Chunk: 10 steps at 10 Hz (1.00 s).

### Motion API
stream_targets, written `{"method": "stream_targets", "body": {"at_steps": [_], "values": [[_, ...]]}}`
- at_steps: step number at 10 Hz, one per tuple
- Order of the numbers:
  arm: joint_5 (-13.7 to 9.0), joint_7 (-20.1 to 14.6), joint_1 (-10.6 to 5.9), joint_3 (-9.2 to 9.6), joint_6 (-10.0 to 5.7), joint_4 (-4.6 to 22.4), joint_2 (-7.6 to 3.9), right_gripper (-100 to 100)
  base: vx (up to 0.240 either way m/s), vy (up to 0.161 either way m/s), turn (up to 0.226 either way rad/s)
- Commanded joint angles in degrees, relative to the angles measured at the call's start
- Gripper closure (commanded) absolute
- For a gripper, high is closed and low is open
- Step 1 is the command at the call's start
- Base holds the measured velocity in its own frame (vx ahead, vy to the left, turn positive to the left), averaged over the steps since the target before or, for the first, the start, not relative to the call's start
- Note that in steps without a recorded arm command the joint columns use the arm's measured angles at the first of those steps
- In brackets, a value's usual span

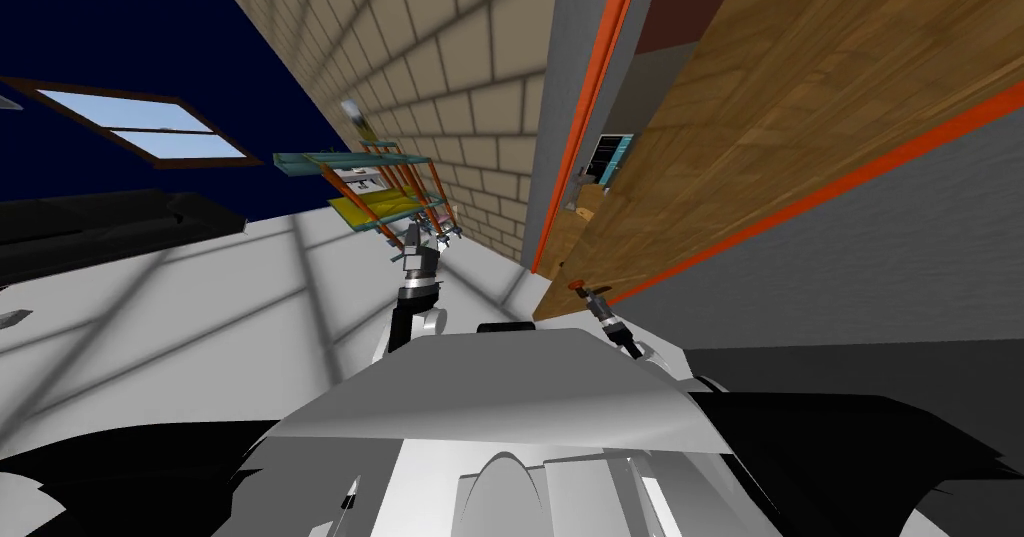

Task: Pull the door open

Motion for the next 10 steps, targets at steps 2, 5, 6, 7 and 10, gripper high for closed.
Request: {"method": "stream_targets", "body": {"at_steps": [2,5,6,7,10], "values": [[0.1,0.4,-1.28,0.02,0.9,0.7,0.69,100,-0.117,-0.04,0.064],[0.2,1.0,-3.15,-0.06,2.24,1.5,1.53,100,-0.147,-0.068,0.096],[0.2,1.3,-4.03,-0.1,2.87,1.8,1.93,100,-0.176,-0.056,0.118],[0.2,1.6,-5.02,-0.14,3.59,2.2,2.38,100,-0.204,-0.061,0.142],[0.3,2.5,-7.72,-0.26,5.52,3.4,3.6,100,-0.172,-0.085,0.106]]}}
